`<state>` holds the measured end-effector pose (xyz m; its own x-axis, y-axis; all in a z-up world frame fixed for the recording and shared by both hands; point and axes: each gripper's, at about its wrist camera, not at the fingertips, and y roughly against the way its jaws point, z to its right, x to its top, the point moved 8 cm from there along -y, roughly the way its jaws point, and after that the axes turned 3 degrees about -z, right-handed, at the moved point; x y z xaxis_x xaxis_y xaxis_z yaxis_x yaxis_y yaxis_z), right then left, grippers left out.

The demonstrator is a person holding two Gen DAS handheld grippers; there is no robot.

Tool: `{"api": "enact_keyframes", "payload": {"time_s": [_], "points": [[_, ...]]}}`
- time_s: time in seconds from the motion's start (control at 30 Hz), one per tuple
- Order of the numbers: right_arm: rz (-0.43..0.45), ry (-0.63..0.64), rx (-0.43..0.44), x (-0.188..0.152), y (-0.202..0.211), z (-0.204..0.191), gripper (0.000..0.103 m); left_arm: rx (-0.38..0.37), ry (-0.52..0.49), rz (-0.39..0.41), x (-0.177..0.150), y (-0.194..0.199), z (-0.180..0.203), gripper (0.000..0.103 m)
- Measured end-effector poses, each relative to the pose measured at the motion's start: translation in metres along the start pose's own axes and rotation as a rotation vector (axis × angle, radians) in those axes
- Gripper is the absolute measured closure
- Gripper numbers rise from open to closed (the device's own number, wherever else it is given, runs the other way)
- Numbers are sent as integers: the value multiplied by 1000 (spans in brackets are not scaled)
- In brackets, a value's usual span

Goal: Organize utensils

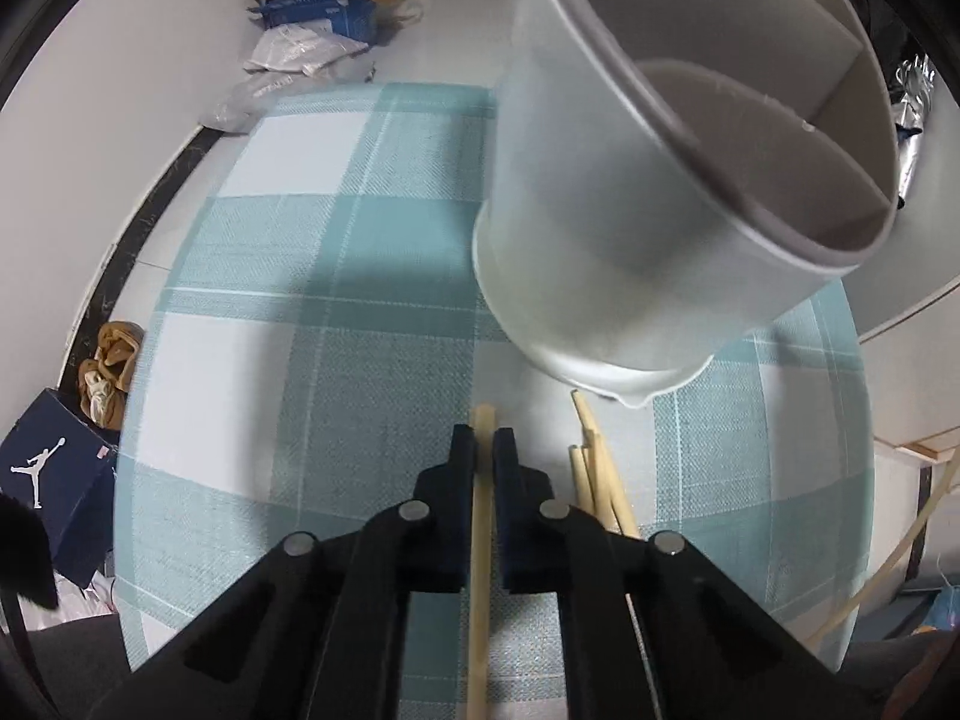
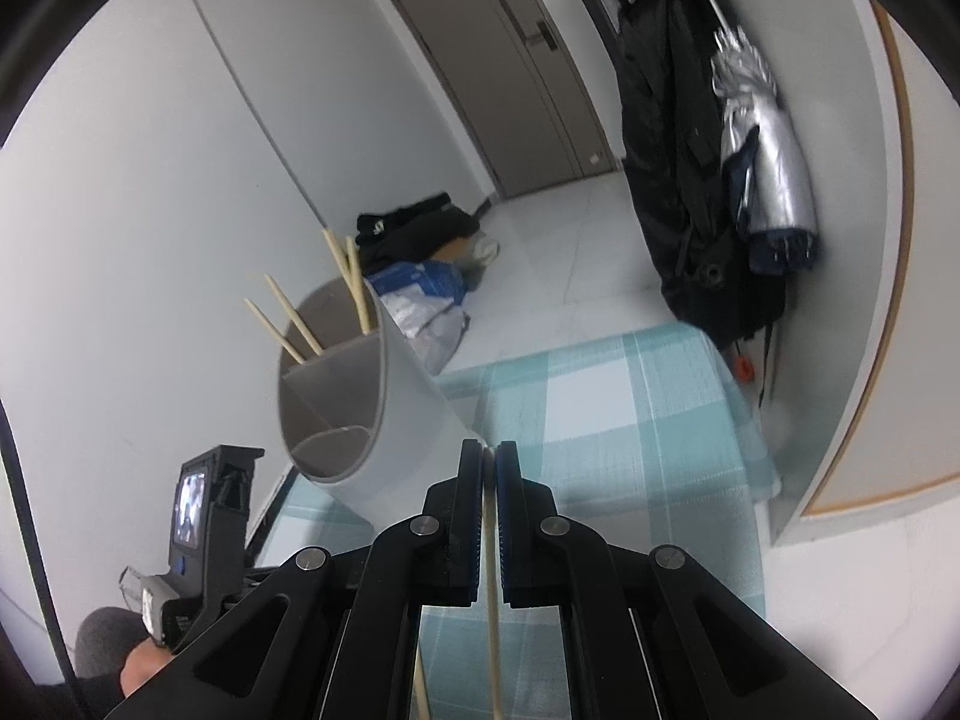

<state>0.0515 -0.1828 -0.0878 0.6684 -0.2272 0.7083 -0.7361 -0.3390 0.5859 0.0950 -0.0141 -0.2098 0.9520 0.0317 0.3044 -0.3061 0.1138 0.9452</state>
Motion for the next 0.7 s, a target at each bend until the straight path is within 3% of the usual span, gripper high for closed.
{"api": "enact_keyframes", "payload": {"time_s": [0.37,0.7], "points": [[141,197,26,3,34,-60,99,-168,-5,262,-5,97,10,100],[177,203,-2,-6,41,-79,99,-218,-42,333,-1,128,9,101]]}}
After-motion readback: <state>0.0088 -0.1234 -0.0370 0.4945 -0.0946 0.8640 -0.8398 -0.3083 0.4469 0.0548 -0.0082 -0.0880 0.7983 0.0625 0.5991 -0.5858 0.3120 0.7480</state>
